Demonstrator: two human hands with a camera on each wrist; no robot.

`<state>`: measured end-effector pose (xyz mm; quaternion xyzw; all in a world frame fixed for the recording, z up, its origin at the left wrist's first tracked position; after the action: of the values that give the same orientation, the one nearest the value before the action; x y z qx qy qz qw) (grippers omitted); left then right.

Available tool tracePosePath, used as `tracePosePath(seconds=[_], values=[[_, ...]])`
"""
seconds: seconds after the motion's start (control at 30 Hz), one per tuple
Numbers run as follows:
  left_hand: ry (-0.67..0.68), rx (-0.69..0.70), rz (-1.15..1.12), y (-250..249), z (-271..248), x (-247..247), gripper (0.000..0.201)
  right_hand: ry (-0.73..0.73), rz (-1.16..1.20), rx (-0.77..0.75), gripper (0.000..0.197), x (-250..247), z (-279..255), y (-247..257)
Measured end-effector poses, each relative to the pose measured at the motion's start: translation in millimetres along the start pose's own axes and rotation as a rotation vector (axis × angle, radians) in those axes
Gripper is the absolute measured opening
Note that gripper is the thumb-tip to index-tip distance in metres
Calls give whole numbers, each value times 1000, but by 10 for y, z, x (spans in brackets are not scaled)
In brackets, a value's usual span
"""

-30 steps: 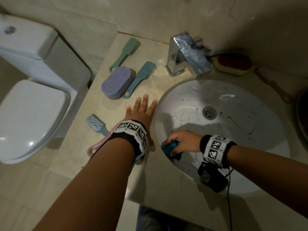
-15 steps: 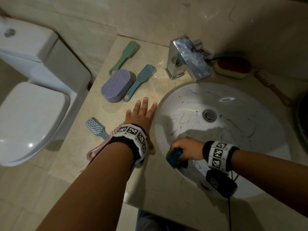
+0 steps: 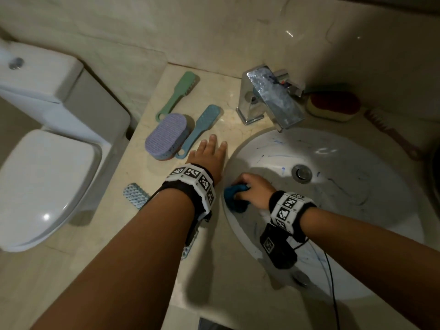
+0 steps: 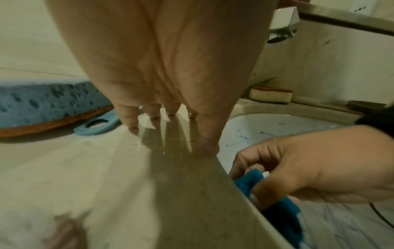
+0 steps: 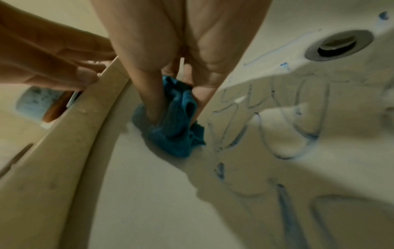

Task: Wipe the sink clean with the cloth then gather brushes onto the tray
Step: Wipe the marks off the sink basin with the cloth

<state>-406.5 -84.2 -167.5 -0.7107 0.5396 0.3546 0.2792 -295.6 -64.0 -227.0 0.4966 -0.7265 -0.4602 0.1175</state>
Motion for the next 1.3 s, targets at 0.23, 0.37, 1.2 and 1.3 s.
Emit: tracePosePath(seconds=[0.23,0.37,1.2,1.3], values=[[70,59,7,13,54,12,84,166,-49,19,31,198,-48,-105],[140,100,46,36,65,28,110,14,-52,-14,22,9,135,-47],[136,72,35,67,82,24,123,234,-37,25,35,263,-181,-122],[137,68,43,60,80,22,124,133,5,13,28,162,-51,-42]])
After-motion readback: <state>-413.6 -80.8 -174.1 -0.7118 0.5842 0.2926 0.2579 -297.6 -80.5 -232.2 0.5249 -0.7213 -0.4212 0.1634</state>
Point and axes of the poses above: each hand's wrist, its own z-axis towards the middle knuckle, its own x-axis out of the palm, y = z × x, the point moved 10 cm from there along z, towards the middle knuckle, and after that the axes turned 9 degrees about z, right-handed, at the moved point
